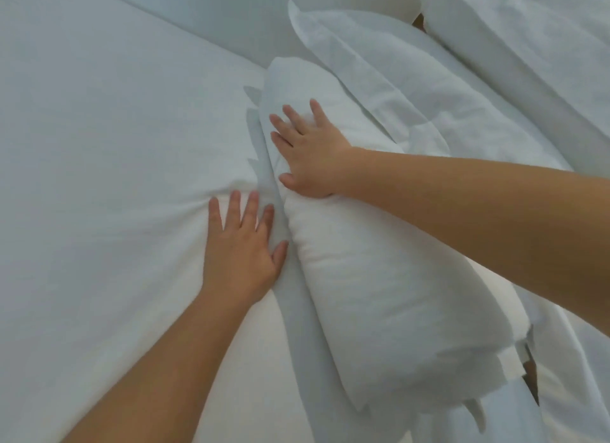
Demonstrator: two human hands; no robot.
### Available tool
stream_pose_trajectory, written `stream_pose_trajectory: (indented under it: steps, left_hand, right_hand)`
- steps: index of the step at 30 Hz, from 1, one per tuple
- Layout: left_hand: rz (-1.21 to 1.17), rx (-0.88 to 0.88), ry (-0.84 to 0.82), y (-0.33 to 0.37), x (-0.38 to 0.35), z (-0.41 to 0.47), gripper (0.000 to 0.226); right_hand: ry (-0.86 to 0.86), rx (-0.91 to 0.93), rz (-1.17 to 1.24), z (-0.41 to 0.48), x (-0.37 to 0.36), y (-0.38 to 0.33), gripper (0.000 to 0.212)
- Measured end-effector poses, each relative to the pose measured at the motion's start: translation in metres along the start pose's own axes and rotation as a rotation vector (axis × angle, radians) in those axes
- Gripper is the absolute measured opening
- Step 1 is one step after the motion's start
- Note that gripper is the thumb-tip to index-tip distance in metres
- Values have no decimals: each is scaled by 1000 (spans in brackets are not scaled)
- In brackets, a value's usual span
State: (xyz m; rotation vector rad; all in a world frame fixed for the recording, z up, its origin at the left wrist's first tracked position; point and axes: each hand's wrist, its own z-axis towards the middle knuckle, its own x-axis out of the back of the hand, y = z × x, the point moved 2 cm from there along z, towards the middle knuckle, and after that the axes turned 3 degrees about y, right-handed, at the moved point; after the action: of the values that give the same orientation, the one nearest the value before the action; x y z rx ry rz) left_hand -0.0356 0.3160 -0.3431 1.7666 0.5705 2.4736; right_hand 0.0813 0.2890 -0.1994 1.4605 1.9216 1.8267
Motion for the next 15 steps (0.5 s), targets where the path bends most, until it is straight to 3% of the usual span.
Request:
stream_pose_trajectory:
  steps: [6, 15]
  left_hand:
    - [184, 165, -23, -37, -1, 38, 74]
    - [232, 211, -98, -54, -3, 70, 85]
  right_hand:
    - [-33, -12, -9, 28, -2, -7, 73]
    - [-118, -153, -43, 66, 3, -6, 66]
